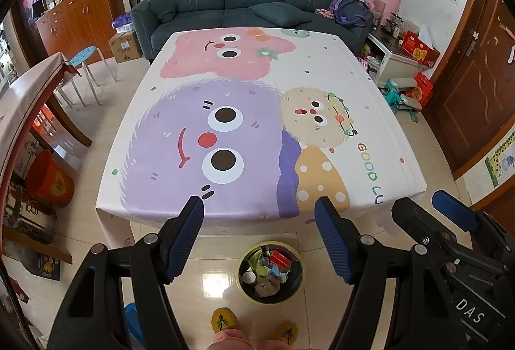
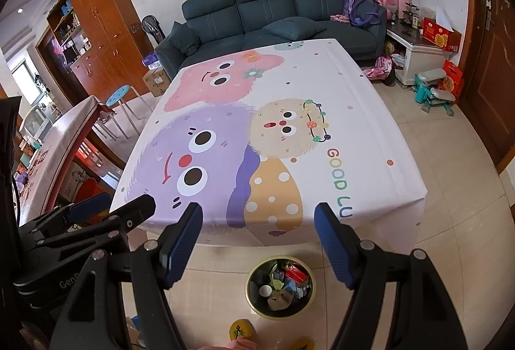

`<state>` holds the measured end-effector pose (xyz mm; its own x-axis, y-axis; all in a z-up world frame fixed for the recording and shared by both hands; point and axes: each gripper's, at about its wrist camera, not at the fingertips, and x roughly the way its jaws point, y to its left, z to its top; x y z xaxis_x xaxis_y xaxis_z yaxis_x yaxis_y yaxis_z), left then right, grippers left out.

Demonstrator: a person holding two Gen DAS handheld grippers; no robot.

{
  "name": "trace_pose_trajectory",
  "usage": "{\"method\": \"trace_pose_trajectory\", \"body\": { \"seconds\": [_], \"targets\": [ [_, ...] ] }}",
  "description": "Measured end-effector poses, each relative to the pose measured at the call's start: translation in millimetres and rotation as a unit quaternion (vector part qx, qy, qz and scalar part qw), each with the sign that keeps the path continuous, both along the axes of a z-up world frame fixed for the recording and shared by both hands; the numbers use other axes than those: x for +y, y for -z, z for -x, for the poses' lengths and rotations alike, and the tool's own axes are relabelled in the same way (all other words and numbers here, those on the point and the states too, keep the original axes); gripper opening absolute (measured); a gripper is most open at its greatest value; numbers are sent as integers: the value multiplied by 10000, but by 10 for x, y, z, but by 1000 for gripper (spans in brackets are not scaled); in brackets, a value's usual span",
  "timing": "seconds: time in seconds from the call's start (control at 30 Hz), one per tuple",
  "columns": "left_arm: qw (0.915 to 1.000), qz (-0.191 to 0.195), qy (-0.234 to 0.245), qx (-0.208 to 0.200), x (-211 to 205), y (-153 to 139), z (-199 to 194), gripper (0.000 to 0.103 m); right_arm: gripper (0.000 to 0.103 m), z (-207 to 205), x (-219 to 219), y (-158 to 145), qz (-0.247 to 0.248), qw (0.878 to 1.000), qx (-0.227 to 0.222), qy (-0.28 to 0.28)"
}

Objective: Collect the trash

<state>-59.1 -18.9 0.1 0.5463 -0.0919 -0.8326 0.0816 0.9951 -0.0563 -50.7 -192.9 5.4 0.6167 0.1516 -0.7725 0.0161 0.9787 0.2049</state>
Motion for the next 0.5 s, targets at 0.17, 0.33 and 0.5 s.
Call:
{"method": "trace_pose_trajectory", "body": {
  "seconds": [0.17, 0.33, 0.5],
  "targets": [
    [10000, -9, -4, -32, 1, -11, 11, 70, 73, 4, 13, -24, 7, 10000, -17, 0],
    [10000, -14, -7, -46, -5, -17, 27, 70, 73, -11, 0, -31, 6, 10000, -12, 0],
    [10000, -17, -17, -55, -7, -17, 31, 70, 73, -4, 2, -30, 4, 10000, -20, -8]
  ]
}}
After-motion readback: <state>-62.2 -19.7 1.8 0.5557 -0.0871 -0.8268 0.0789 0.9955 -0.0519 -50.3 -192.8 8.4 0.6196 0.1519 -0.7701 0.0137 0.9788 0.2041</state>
